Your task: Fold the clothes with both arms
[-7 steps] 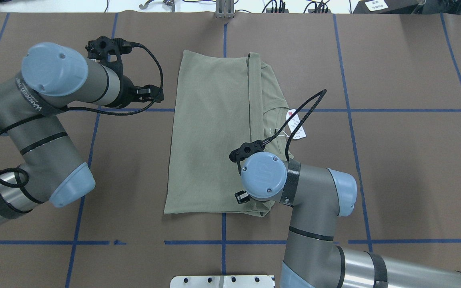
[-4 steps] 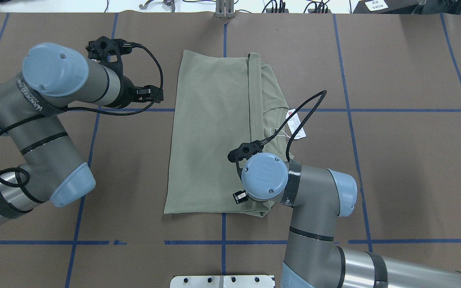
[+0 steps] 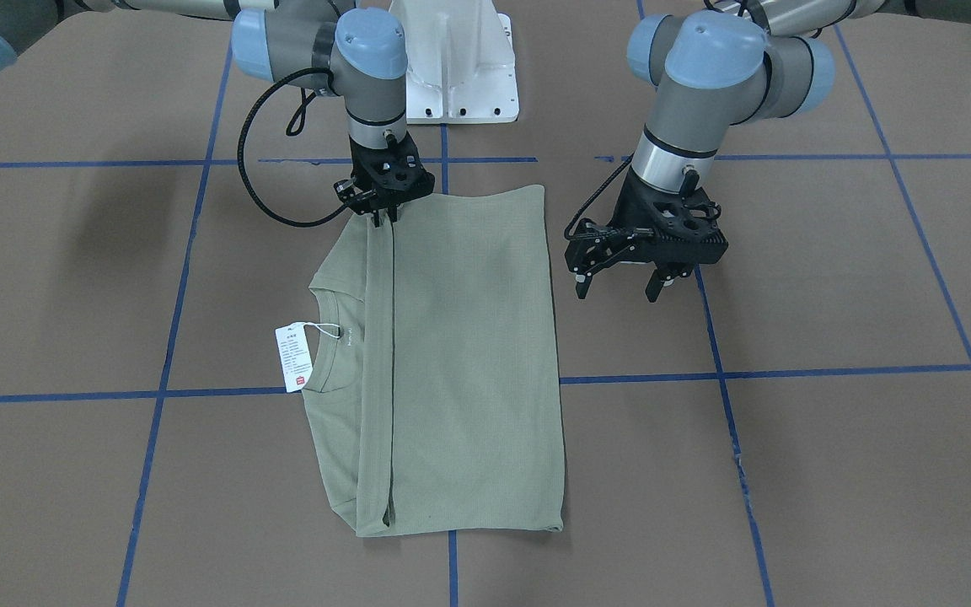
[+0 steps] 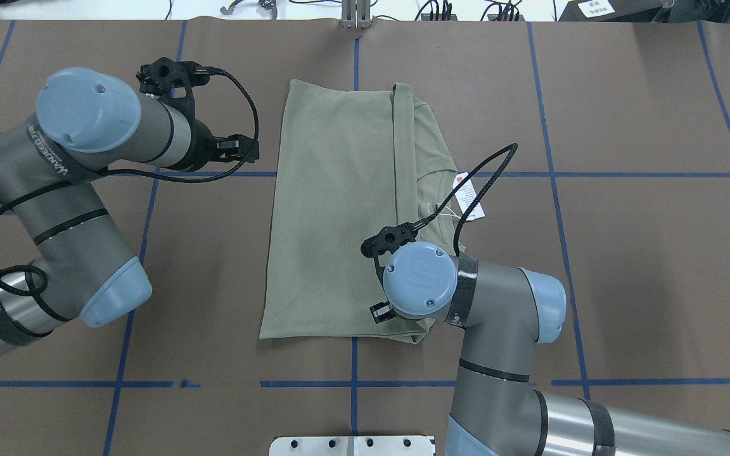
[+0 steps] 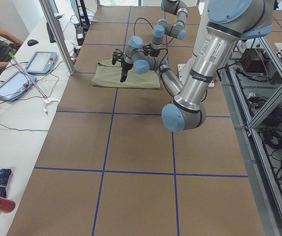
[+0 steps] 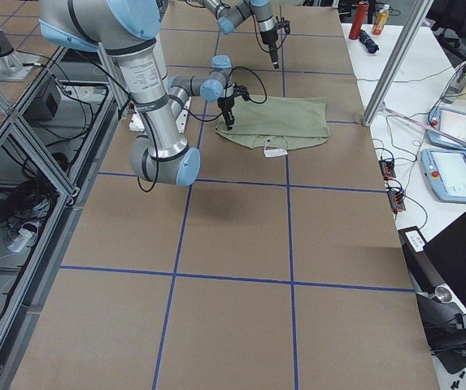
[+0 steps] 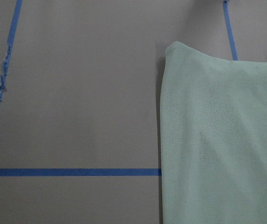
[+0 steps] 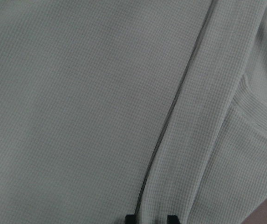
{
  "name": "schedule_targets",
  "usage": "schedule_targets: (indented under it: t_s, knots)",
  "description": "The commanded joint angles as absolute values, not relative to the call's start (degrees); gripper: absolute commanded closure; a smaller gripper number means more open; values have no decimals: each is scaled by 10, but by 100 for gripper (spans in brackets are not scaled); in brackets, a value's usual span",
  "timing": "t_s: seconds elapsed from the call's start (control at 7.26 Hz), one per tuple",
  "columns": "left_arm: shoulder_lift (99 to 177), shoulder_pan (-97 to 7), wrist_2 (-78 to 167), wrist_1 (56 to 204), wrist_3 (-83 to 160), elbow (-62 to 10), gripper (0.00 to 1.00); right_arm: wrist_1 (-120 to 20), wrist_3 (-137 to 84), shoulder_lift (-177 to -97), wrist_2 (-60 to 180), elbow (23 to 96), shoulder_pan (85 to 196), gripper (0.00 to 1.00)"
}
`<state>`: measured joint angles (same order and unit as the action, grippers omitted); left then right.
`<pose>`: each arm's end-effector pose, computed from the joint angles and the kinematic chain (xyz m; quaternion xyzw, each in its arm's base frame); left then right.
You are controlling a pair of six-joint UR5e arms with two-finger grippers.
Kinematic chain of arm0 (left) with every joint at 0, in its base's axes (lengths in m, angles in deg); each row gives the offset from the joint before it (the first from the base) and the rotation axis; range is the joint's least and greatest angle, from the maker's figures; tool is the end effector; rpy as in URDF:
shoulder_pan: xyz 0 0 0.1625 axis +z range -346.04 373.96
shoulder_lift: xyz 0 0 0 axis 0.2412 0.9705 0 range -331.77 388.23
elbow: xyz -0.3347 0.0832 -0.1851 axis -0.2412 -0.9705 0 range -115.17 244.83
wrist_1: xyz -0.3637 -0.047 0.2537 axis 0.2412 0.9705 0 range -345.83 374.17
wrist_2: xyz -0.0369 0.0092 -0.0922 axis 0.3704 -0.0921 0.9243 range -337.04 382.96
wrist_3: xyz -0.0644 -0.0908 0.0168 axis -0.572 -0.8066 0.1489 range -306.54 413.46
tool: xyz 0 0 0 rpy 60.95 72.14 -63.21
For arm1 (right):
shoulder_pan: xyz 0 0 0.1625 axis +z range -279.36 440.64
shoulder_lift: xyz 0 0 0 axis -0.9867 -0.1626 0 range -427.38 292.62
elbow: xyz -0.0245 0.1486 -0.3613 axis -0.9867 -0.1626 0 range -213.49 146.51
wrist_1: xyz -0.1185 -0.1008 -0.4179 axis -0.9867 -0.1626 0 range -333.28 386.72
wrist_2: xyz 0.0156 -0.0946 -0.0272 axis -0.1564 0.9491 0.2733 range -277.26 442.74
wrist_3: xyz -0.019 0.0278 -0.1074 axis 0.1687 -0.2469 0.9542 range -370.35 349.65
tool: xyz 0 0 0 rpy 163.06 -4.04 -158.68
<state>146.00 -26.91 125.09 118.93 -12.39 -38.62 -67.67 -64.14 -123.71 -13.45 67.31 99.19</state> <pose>0.4195 -0.5079 0.2074 0.1722 0.4437 -0.0785 0.8760 -0.5956 -0.3277 0.2117 0.1122 -0.3271 -0.1623 0.9241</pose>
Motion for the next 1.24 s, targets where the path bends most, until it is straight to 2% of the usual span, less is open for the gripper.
schedule_targets:
  t_s: [0.0, 0.14, 0.28, 0.41, 0.96, 1.1]
  knots:
    - [1460, -269, 1251, 1189, -125, -386, 0, -677, -644, -1237, -135, 673, 992, 65]
    - [1461, -269, 1250, 1189, -125, -386, 0, -677, -644, -1240, -136, 674, 992, 66]
    - [1461, -269, 1250, 1189, -126, -386, 0, -677, -644, -1241, -136, 674, 991, 76]
    - [1461, -269, 1250, 1189, -126, -386, 0, -678, -643, -1241, -137, 675, 991, 97]
    - [1466, -269, 1250, 1189, -133, -384, 0, -678, -648, -1255, -137, 697, 996, 100]
    - [1466, -267, 1250, 1189, -133, -384, 0, -678, -648, -1285, -138, 722, 997, 100]
